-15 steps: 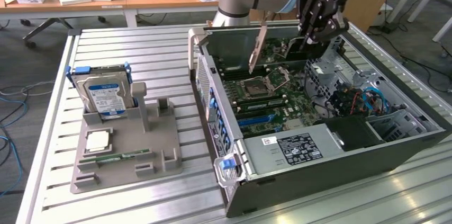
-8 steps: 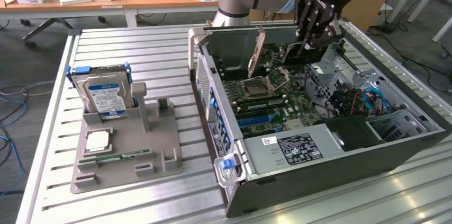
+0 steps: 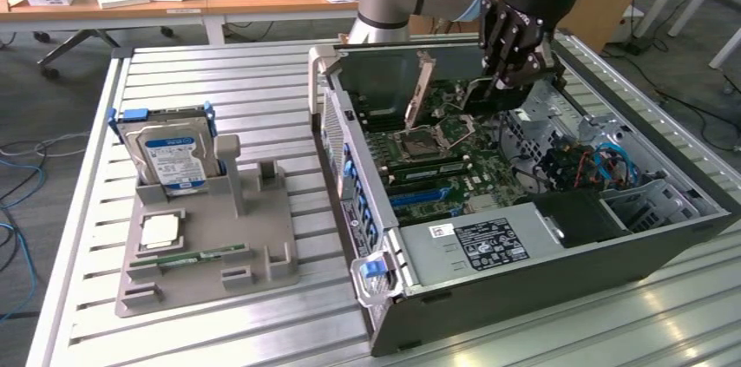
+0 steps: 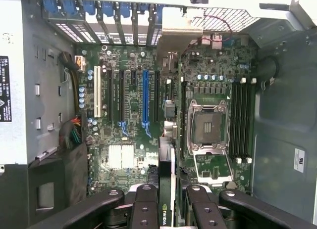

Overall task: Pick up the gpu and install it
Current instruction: 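Insert the gpu into the slot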

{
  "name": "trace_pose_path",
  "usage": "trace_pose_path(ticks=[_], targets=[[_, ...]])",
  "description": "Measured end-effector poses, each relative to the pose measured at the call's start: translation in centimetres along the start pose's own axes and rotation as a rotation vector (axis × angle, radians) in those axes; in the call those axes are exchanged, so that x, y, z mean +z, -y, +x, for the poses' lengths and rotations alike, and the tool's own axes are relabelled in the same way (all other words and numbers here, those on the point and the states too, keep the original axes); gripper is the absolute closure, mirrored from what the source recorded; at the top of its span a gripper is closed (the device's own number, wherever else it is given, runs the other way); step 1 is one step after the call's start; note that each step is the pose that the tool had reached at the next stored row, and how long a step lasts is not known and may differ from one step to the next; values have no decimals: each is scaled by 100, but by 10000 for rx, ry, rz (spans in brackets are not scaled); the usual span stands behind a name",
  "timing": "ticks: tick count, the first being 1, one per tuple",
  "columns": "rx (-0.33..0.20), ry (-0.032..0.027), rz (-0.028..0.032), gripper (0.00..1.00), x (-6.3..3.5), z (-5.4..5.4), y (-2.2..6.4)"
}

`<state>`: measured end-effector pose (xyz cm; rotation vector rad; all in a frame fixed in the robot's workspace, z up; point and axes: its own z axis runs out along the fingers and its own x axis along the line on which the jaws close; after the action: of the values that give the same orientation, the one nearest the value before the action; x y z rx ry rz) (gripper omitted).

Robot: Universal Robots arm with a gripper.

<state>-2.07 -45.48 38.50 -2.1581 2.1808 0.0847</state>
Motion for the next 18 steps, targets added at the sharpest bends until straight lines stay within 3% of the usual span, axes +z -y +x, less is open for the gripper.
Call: trace_pose_path(ticks=[18], targets=[[0,-34,-5,74,214,19,-3]])
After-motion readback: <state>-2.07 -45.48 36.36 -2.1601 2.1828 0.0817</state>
